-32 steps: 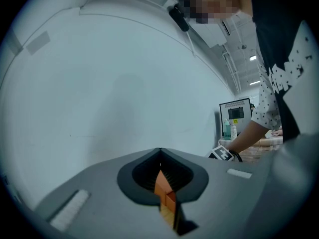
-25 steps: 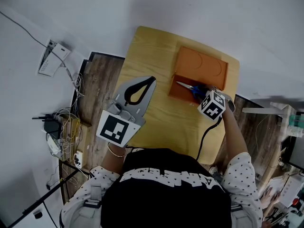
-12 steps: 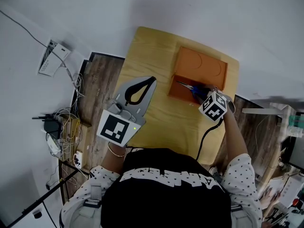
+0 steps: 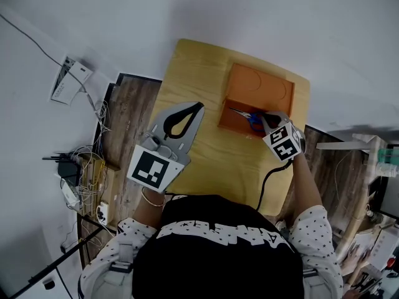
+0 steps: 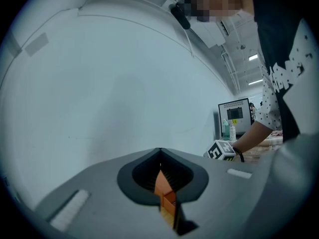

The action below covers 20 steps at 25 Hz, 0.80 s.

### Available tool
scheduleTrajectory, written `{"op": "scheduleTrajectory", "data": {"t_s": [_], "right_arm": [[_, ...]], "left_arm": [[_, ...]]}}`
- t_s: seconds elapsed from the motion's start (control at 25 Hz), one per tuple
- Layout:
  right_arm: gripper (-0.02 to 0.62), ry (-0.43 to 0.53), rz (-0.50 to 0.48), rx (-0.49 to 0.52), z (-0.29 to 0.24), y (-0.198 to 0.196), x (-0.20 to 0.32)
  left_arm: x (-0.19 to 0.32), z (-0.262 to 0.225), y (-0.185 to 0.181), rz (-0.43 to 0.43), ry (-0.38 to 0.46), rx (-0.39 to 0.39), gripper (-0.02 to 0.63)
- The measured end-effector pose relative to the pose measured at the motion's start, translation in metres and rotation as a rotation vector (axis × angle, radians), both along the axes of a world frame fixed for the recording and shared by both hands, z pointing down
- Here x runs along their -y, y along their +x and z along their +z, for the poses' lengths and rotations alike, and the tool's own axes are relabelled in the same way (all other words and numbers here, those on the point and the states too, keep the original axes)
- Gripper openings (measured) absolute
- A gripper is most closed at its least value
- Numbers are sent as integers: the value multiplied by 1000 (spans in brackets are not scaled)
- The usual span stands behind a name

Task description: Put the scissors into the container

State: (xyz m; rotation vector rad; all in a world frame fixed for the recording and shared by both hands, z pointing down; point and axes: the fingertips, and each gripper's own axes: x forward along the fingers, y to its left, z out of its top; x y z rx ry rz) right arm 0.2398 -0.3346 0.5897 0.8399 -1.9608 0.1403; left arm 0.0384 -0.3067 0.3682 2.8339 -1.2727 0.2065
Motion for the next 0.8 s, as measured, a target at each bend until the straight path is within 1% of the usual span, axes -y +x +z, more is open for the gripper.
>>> {"op": "scheduleTrajectory", "data": {"t_s": [0.28, 0.4, 0.52, 0.64, 0.8], "right_arm": [[14, 84, 134, 119, -28, 7, 1], [14, 127, 194, 173, -44, 10, -2], [14, 194, 256, 199, -62, 17, -5], [14, 256, 305, 221, -79, 25, -9], [14, 301, 379, 314, -103, 34, -20]], "left_arm": [[-8, -9, 5, 11, 16, 1, 0], [-13, -16, 8, 22, 57, -8, 0], [-18, -20, 10, 31, 93, -11, 0], [-24, -23, 14, 40, 78, -13, 0], [-34, -31, 24, 72, 119, -24, 0]]}}
